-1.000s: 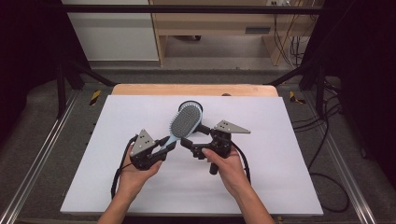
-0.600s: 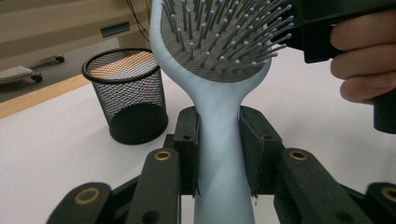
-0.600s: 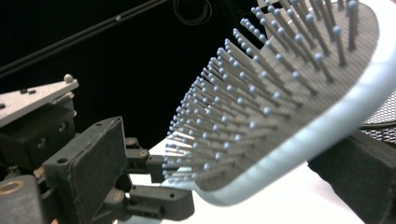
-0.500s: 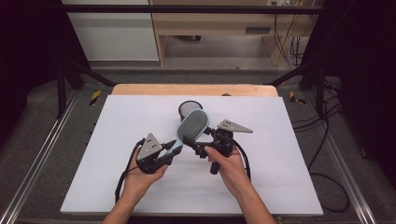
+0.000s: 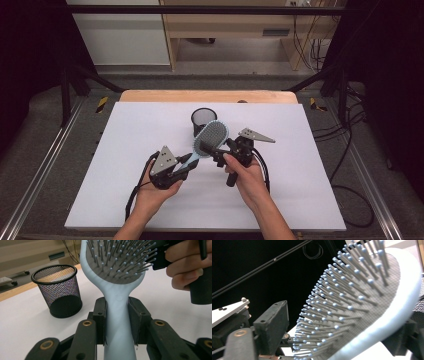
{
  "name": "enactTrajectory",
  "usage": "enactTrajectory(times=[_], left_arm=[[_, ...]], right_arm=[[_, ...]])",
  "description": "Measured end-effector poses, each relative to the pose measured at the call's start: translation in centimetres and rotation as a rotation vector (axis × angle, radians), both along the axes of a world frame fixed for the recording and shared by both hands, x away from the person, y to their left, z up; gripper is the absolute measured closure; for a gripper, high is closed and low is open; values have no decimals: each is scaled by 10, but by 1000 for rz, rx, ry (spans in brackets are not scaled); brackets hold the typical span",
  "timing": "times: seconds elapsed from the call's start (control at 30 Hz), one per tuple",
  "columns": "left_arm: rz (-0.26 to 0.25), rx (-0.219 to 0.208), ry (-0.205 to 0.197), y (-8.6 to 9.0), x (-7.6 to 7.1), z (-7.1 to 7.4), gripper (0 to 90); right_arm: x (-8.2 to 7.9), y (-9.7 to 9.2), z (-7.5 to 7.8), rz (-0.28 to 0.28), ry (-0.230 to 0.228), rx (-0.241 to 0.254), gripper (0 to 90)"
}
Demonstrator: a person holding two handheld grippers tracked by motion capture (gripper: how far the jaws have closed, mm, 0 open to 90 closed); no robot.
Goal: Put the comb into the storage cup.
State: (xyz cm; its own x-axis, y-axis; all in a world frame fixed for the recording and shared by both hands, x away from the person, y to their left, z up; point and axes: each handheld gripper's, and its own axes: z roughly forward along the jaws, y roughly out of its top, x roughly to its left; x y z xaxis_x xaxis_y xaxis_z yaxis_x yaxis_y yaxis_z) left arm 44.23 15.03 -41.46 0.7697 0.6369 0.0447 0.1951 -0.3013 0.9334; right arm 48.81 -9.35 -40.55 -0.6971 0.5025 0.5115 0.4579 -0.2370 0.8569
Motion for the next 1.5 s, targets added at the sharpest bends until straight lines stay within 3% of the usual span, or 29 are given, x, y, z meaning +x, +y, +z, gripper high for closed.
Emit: enactTrajectory(times=[0.27,1.5], left_arm=[[0,-1,2,0,1,-1,692],[11,29,29,2,6,-9,694]], right_arm=[[2,-4,-3,-9,18,26,299],[0,-3,-7,5,33,53,480]])
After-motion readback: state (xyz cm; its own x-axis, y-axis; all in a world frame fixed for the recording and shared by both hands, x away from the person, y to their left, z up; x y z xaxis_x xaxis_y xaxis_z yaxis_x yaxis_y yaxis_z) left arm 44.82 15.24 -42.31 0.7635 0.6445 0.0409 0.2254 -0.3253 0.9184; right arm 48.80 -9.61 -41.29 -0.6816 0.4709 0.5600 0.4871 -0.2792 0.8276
